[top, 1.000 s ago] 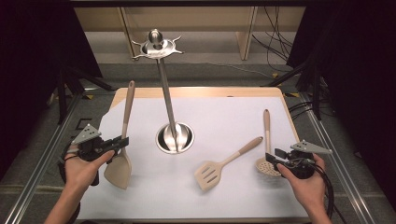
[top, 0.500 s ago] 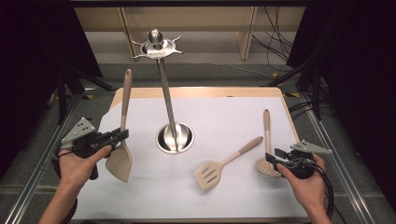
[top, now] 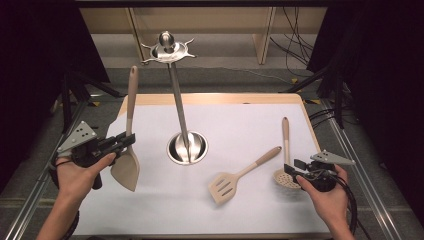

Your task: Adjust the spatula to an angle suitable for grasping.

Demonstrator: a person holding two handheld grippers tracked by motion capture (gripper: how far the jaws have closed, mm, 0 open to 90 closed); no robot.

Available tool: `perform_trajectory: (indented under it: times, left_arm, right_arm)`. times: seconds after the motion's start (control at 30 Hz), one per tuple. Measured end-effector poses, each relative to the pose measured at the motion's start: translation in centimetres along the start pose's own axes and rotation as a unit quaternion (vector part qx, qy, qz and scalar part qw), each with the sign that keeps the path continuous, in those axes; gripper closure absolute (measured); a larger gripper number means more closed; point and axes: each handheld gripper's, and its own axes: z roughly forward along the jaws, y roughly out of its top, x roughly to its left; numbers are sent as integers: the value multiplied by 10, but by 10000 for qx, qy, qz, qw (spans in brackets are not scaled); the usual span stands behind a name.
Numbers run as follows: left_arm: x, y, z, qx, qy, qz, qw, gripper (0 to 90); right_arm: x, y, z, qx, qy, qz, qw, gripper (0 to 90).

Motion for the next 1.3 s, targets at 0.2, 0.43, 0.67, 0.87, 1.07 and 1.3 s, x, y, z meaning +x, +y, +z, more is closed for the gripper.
perform_trajectory:
  times: [0.2, 0.43, 0.67, 0.87, 1.07, 1.3]
  left_arm:
    - [-3, 3, 0, -22, -49, 45, 10000, 777]
    - [-3, 9, 1, -14, -96, 120, 9999, 777]
    - [-3, 15, 4, -32, -168, 194, 9997, 776]
    - [-4, 20, 6, -57, -204, 220, 9995, 776]
    - [-3, 21, 12, -124, -279, 174, 9994, 776]
    - [0, 19, 12, -42, -221, 185, 9996, 776]
  right_arm:
    - [1, 0, 1, -7, 35, 43, 10000, 534]
    - [0, 0, 0, 8, -1, 6, 10000, 534]
    - [1, 0, 1, -53, 21, -16, 10000, 534]
    - [4, 0, 0, 21, 117, 283, 9995, 534]
    - [1, 0, 0, -31, 29, 8, 10000, 534]
    - [4, 0, 0, 21, 117, 276, 9995, 534]
